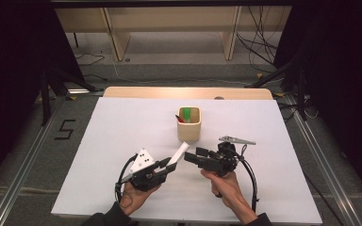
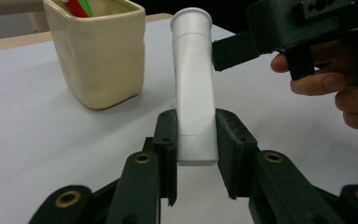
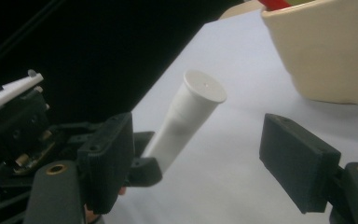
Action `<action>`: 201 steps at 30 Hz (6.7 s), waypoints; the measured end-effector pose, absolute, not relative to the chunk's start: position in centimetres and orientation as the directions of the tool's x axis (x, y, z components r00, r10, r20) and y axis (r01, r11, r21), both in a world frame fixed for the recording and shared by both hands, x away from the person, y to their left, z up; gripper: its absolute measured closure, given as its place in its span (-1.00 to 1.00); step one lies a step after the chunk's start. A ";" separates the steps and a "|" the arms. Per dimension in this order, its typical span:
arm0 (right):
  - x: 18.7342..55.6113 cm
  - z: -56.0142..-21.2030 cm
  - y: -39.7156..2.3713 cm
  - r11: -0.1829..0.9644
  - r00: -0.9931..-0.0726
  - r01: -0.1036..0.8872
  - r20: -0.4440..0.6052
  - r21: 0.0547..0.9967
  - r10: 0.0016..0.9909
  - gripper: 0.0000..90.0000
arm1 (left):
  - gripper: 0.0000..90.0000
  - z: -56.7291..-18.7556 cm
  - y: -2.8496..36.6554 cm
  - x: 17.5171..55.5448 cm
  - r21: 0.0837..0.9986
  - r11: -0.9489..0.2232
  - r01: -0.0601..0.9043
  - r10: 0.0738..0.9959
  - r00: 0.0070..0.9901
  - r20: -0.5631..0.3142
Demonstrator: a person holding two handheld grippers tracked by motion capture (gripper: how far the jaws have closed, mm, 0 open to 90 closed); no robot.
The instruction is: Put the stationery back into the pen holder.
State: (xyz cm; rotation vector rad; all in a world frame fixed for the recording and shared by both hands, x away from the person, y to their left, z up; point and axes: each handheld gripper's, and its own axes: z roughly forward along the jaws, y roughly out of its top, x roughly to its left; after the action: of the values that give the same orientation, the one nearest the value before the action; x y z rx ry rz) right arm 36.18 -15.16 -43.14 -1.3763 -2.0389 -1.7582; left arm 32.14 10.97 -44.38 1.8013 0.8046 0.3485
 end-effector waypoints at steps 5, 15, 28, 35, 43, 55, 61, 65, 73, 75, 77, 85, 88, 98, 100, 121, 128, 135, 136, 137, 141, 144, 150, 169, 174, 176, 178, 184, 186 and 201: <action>36.4 -43.2 -14.2 -0.110 -0.572 0.697 0.641 0.709 0.512 -0.34 | 0.57 -44.2 11.3 31.9 0.921 -0.181 0.344 0.673 0.726 -0.139; 36.9 -43.4 -13.2 -0.169 -0.544 0.724 0.705 0.668 0.456 -0.07 | 0.57 -44.0 11.5 31.5 0.930 -0.159 0.333 0.678 0.721 -0.142; 37.4 -43.9 -12.5 -0.204 -0.516 0.752 0.752 0.627 0.409 0.33 | 0.57 -44.0 11.5 31.5 0.931 -0.160 0.328 0.675 0.725 -0.139; 37.5 -44.1 -12.4 -0.227 -0.486 0.774 0.784 0.591 0.386 0.49 | 0.54 -44.1 11.4 31.8 0.919 -0.172 0.354 0.671 0.725 -0.154; 37.5 -43.4 -13.3 -0.215 -0.518 0.713 0.708 0.668 0.480 0.50 | -0.22 -43.9 11.6 31.9 0.906 -0.186 0.381 0.619 0.761 -0.194; 37.8 -41.2 -15.7 -0.132 -0.568 0.577 0.513 0.806 0.644 0.50 | -0.42 -44.2 14.5 32.9 0.886 -0.209 0.415 0.622 0.755 -0.207; 38.7 -40.0 -16.7 -0.085 -0.563 0.522 0.418 0.849 0.713 0.50 | -0.48 -44.4 16.6 32.9 0.885 -0.223 0.409 0.644 0.743 -0.181; 39.7 -39.0 -17.3 -0.083 -0.549 0.511 0.399 0.856 0.735 0.50 | -0.51 -44.5 18.1 33.0 0.885 -0.200 0.420 0.671 0.717 -0.188; 41.6 -37.0 -17.4 -0.081 -0.533 0.495 0.375 0.865 0.759 0.50 | -0.55 -44.8 19.7 32.6 0.886 -0.178 0.429 0.690 0.696 -0.198; 42.1 -36.6 -17.2 -0.072 -0.534 0.483 0.359 0.872 0.766 0.50 | -0.55 -45.2 19.6 32.4 0.882 -0.182 0.434 0.690 0.695 -0.199; 42.5 -36.2 -17.0 -0.070 -0.536 0.483 0.358 0.873 0.765 0.50 | -0.57 -45.5 19.6 32.3 0.877 -0.201 0.437 0.690 0.698 -0.191; 43.9 -35.4 -16.4 -0.057 -0.529 0.478 0.338 0.877 0.778 0.50 | -0.63 -45.9 19.7 31.8 0.876 -0.239 0.419 0.711 0.690 -0.136; 44.5 -35.3 -16.2 -0.049 -0.522 0.476 0.327 0.878 0.788 0.50 | -0.64 -45.8 19.9 31.8 0.877 -0.235 0.419 0.710 0.690 -0.140; 46.5 -35.5 -15.0 -0.037 -0.500 0.475 0.304 0.879 0.811 0.50 | -0.64 -45.8 20.2 31.8 0.879 -0.220 0.422 0.714 0.684 -0.150; 46.8 -35.6 -14.7 -0.038 -0.493 0.479 0.305 0.877 0.815 0.50 | -0.64 -45.8 20.3 31.9 0.880 -0.214 0.425 0.714 0.682 -0.155; 48.6 -38.0 -12.7 0.076 -0.450 0.515 0.194 0.854 0.872 0.50 | -0.64 -46.0 20.3 31.9 0.881 -0.201 0.428 0.714 0.680 -0.167; 49.2 -38.9 -12.3 0.090 -0.450 0.562 0.212 0.822 0.867 0.17 | -0.64 -46.0 20.4 31.9 0.882 -0.198 0.427 0.716 0.677 -0.167; 48.3 -37.4 -13.4 0.051 -0.446 0.529 0.227 0.847 0.866 -0.30 | -0.64 -46.2 20.3 32.0 0.878 -0.202 0.434 0.714 0.679 -0.171; 48.1 -37.2 -13.6 0.050 -0.453 0.527 0.231 0.848 0.861 -0.31 | -0.64 -46.2 20.3 31.9 0.879 -0.202 0.433 0.714 0.679 -0.171; 47.9 -37.0 -13.8 0.053 -0.460 0.524 0.231 0.850 0.858 -0.31 | -0.64 -46.2 20.2 31.9 0.879 -0.202 0.432 0.714 0.679 -0.170; 46.8 -36.5 -14.6 0.089 -0.484 0.507 0.198 0.857 0.852 -0.36 | -0.64 -46.2 20.3 32.0 0.876 -0.196 0.441 0.715 0.676 -0.180; 46.1 -36.7 -15.3 0.118 -0.500 0.497 0.173 0.859 0.848 -0.38 | -0.64 -46.2 20.3 32.0 0.876 -0.197 0.440 0.714 0.677 -0.179; 44.5 -36.7 -16.4 0.115 -0.525 0.494 0.191 0.862 0.829 -0.39 | -0.64 -46.3 20.3 32.0 0.875 -0.200 0.441 0.717 0.674 -0.176; 40.4 -36.7 -17.5 0.155 -0.594 0.450 0.165 0.880 0.788 -0.43 | -0.64 -46.2 20.3 32.0 0.875 -0.199 0.442 0.708 0.682 -0.183; 39.6 -37.4 -17.7 0.161 -0.597 0.447 0.160 0.880 0.786 -0.43 | -0.64 -46.2 20.2 32.0 0.874 -0.202 0.442 0.706 0.684 -0.183; 39.3 -37.6 -17.8 0.160 -0.598 0.446 0.161 0.880 0.785 -0.43 | -0.64 -46.2 20.2 32.0 0.875 -0.199 0.442 0.706 0.683 -0.185; 39.0 -37.8 -17.9 0.160 -0.600 0.444 0.160 0.881 0.783 -0.43 | -0.64 -46.2 20.2 32.0 0.875 -0.197 0.443 0.706 0.683 -0.187; 38.3 -38.3 -17.9 0.163 -0.611 0.436 0.159 0.885 0.775 -0.43 | -0.64 -46.2 20.2 32.0 0.874 -0.199 0.443 0.704 0.685 -0.187; 38.0 -38.4 -17.9 0.169 -0.616 0.431 0.152 0.887 0.773 -0.44 | -0.64 -46.2 20.2 32.0 0.875 -0.199 0.442 0.704 0.686 -0.186; 35.5 -39.7 -17.6 0.232 -0.657 0.371 0.078 0.899 0.750 -0.47 | -0.64 -46.1 20.1 31.9 0.877 -0.208 0.433 0.687 0.703 -0.184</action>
State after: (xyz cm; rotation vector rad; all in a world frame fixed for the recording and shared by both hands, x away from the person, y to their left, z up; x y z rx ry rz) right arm 35.51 -17.56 -39.73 -1.3209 -2.7325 -1.7893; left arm 31.85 20.10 -46.14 1.8451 0.8781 0.2981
